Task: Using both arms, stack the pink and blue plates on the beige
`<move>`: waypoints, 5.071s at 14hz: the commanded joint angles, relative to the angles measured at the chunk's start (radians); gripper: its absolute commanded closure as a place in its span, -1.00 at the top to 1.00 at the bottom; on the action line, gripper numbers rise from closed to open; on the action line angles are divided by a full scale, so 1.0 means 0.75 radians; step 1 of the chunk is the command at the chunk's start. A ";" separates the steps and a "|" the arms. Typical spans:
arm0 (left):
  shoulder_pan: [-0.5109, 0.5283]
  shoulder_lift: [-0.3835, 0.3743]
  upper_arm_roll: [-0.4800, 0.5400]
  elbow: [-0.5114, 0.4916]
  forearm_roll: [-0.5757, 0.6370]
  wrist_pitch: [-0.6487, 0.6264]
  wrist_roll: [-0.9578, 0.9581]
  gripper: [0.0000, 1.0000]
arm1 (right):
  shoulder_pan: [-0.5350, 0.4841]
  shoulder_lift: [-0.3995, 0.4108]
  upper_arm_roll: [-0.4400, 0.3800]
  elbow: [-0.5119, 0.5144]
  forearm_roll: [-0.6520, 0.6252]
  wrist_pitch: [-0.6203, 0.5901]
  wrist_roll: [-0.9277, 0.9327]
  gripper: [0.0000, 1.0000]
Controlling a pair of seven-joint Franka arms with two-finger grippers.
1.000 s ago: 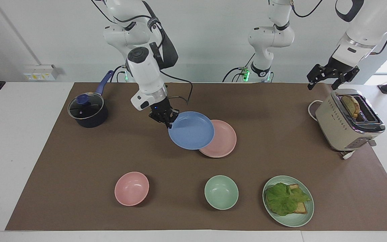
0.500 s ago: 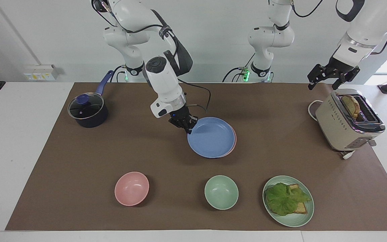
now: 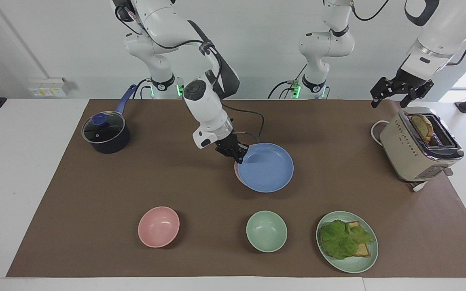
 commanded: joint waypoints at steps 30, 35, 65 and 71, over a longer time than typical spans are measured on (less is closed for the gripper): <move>0.025 -0.008 -0.017 0.004 -0.009 -0.009 0.010 1.00 | -0.484 -0.393 -0.021 0.193 -0.368 -0.699 -0.198 1.00; 0.025 -0.008 -0.017 0.004 -0.009 -0.009 0.010 1.00 | -0.599 -0.506 -0.090 0.389 -0.372 -1.094 -0.448 1.00; 0.025 -0.008 -0.017 0.004 -0.009 -0.009 0.010 1.00 | -0.356 -0.559 -0.338 0.433 -0.415 -1.333 -0.659 1.00; 0.025 -0.008 -0.017 0.004 -0.009 -0.009 0.010 1.00 | -0.356 -0.567 -0.338 0.417 -0.370 -1.302 -0.714 1.00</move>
